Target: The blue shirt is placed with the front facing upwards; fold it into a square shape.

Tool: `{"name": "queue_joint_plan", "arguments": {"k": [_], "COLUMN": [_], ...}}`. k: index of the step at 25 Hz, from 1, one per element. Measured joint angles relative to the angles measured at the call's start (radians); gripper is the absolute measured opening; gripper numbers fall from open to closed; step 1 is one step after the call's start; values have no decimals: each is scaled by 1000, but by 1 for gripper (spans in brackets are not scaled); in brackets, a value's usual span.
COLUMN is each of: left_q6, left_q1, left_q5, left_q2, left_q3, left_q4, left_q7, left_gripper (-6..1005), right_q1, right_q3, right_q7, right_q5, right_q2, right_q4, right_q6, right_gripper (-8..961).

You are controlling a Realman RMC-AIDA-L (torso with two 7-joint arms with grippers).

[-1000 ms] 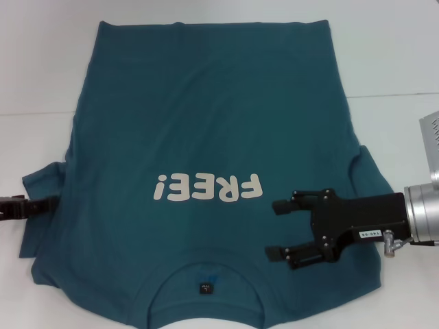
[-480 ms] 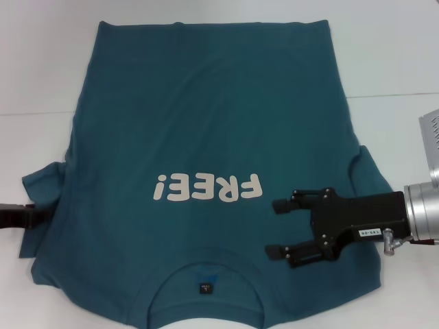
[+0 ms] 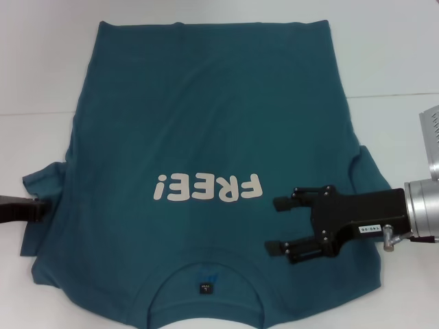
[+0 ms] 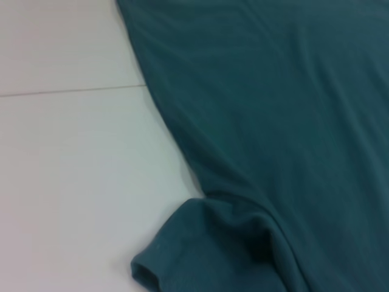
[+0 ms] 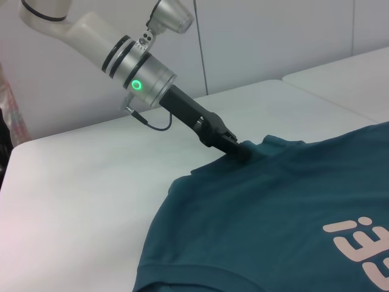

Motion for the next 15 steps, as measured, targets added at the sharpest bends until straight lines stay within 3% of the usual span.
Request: {"name": "queue_joint_plan", "arguments": {"k": [5, 15], "left_q6": [16, 90], "left_q1": [14, 21], "left_q5": [2, 39], "left_q2": [0, 65], "left_q3": [0, -4], "left_q4": [52, 118], "left_q7": [-23, -71], "left_gripper": [39, 38], "right_q1": [-2, -6], "right_q3": [1, 5], "right_q7": [2, 4], "right_q5": [1, 1], "right_q2": [2, 2], "right_q4": [0, -8], "right_q6": [-2, -9], "right_gripper": [942, 942]}}
